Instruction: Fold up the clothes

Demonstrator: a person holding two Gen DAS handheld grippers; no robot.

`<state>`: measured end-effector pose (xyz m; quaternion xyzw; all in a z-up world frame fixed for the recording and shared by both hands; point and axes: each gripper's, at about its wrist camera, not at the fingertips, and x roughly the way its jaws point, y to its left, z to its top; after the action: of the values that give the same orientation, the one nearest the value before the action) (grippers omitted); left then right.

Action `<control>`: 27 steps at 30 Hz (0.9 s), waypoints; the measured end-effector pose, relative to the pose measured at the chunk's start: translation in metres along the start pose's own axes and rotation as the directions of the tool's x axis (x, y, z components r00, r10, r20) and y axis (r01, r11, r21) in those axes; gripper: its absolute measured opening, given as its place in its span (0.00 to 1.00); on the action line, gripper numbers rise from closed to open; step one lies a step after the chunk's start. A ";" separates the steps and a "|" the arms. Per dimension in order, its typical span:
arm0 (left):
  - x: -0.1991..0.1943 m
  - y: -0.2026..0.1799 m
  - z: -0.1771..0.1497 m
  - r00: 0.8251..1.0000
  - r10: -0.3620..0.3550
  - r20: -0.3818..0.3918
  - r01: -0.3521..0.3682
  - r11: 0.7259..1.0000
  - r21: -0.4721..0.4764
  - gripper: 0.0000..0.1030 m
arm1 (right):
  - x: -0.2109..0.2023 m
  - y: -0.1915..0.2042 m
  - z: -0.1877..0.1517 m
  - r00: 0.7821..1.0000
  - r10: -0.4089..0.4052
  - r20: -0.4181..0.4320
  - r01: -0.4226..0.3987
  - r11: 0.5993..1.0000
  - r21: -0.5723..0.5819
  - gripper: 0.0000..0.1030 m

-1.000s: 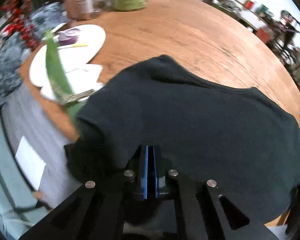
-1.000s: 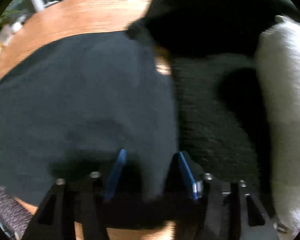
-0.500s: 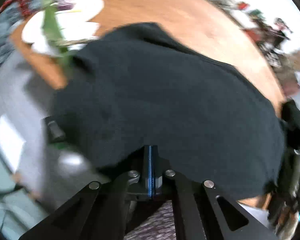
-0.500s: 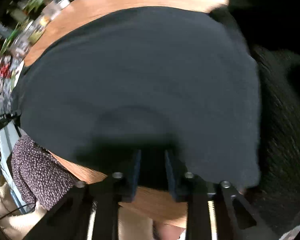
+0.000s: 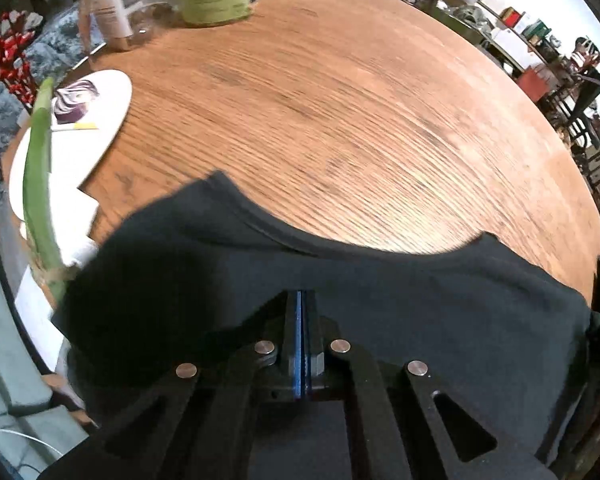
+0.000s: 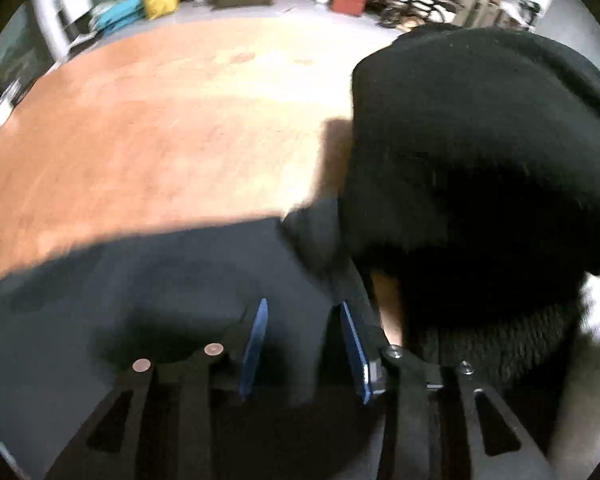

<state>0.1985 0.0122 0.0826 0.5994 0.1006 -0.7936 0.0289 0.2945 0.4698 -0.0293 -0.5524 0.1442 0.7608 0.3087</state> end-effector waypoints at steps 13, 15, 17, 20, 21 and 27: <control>-0.033 -0.047 -0.057 0.995 -0.096 -0.041 0.100 0.986 0.132 0.03 | -0.061 0.050 -0.048 0.977 0.213 0.014 -0.209 0.970 -0.127 0.54; -0.032 -0.082 -0.093 0.995 -0.061 -0.078 0.078 0.966 0.244 0.03 | -0.076 0.101 -0.073 0.964 0.266 -0.020 -0.260 0.918 -0.299 0.54; -0.028 -0.110 -0.127 0.993 -0.039 -0.111 0.073 0.944 0.322 0.03 | -0.086 0.153 -0.097 0.941 0.332 -0.072 -0.329 0.838 -0.434 0.53; -0.017 -0.124 -0.152 0.990 -0.060 -0.128 0.096 0.951 0.296 0.03 | -0.084 0.202 -0.107 0.918 0.374 -0.134 -0.391 0.790 -0.472 0.48; -0.018 -0.126 -0.157 0.993 -0.040 -0.109 0.072 0.951 0.300 0.03 | -0.082 0.234 -0.087 0.909 0.385 -0.158 -0.413 0.783 -0.466 0.47; -0.015 -0.124 -0.182 0.993 -0.033 -0.110 0.065 0.950 0.304 0.03 | -0.046 0.297 -0.033 0.942 0.294 -0.162 -0.336 0.807 -0.485 0.52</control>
<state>0.3538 0.1675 0.0650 0.6341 -0.0077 -0.7680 -0.0898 0.1416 0.2086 -0.0345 -0.6119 0.0413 0.7897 0.0164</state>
